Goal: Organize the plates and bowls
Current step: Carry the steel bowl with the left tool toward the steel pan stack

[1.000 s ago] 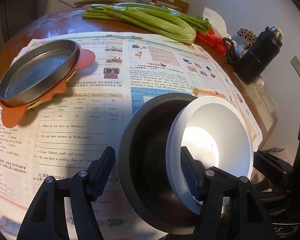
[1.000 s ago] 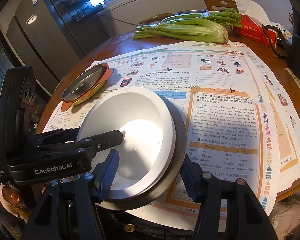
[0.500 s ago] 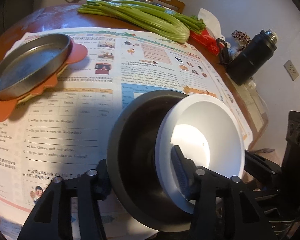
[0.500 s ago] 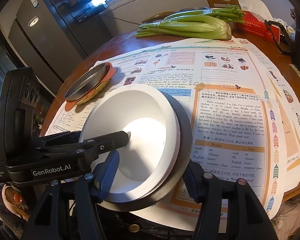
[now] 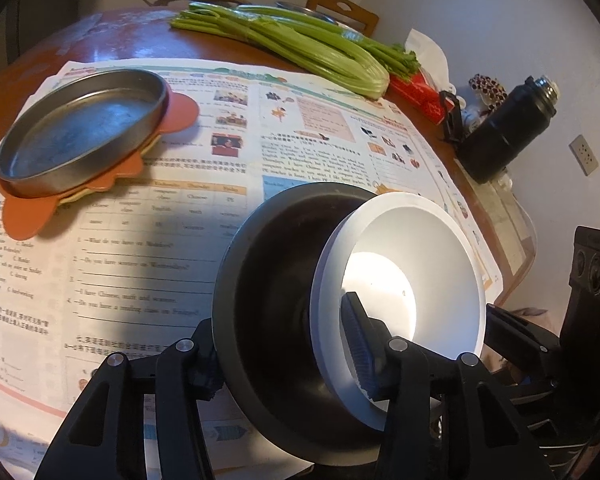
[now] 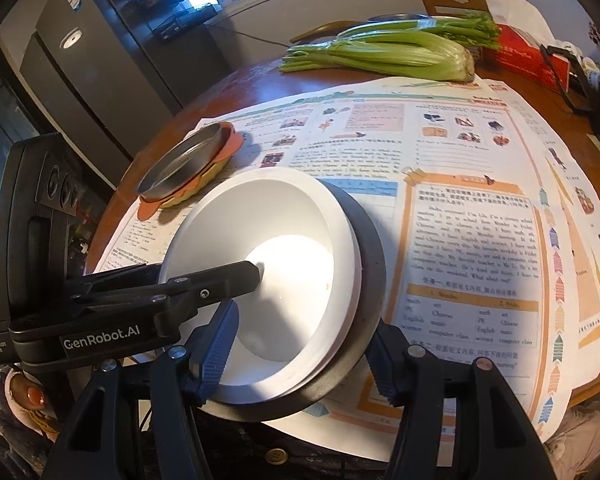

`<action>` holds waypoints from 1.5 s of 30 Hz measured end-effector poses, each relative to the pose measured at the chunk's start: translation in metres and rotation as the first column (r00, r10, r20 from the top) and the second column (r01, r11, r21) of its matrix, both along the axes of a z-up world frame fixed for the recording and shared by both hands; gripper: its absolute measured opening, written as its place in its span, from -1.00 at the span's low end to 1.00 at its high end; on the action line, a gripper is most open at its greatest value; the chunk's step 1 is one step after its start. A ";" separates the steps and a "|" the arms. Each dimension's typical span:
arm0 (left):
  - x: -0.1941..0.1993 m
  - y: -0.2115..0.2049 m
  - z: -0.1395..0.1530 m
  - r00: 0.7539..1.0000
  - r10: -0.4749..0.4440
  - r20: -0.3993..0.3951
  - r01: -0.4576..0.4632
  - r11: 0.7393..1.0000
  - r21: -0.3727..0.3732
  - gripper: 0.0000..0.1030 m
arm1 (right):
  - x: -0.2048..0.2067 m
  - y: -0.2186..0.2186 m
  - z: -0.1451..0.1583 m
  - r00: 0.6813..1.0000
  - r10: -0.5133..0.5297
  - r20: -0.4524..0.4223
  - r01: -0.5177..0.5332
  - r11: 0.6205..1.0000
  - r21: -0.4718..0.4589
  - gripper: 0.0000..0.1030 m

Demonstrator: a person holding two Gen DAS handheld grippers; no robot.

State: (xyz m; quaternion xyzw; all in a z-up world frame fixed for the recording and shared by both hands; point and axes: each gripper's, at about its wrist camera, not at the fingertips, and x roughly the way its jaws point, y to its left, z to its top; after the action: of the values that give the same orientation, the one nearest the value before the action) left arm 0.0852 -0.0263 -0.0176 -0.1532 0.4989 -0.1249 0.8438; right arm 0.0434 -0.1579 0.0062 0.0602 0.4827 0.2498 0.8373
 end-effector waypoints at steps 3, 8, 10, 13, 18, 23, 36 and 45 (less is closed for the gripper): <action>-0.001 0.008 0.002 1.000 0.007 0.006 -0.007 1.000 -0.013 0.00 | 0.001 0.007 0.005 1.000 0.010 0.010 -0.010 1.000 -0.011 0.18; 0.000 0.029 0.016 0.999 0.033 0.038 -0.032 0.999 -0.028 0.00 | 0.005 0.023 0.019 0.999 0.032 0.037 -0.031 0.999 -0.029 0.18; 0.000 0.040 0.025 0.997 0.050 0.055 -0.049 0.998 -0.033 0.00 | 0.009 0.035 0.028 0.997 0.048 0.054 -0.046 0.998 -0.036 0.18; 0.003 0.063 0.040 0.992 0.083 0.091 -0.080 0.996 -0.034 0.00 | 0.017 0.055 0.043 0.993 0.081 0.083 -0.078 0.996 -0.045 0.18; 0.016 0.106 0.065 0.981 0.138 0.137 -0.137 0.990 -0.019 0.00 | 0.039 0.097 0.067 0.981 0.142 0.130 -0.137 0.990 -0.044 0.18; 0.041 0.145 0.069 0.975 0.175 0.135 -0.174 0.985 -0.020 0.00 | 0.067 0.136 0.076 0.975 0.173 0.141 -0.170 0.985 -0.034 0.18; 0.082 0.184 0.027 0.978 0.205 0.048 -0.203 0.978 -0.038 0.00 | 0.121 0.187 0.042 0.980 0.194 0.032 -0.192 0.979 -0.063 0.18; 0.081 0.188 0.024 0.976 0.210 0.054 -0.210 0.978 -0.021 0.00 | 0.122 0.191 0.032 0.982 0.189 0.015 -0.188 0.981 -0.056 0.16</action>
State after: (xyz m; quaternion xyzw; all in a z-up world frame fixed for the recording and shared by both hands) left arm 0.1657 0.1618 0.0068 -0.2081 0.4551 -0.0432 0.8647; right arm 0.1651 0.0331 0.0378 -0.0110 0.4843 0.3152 0.8161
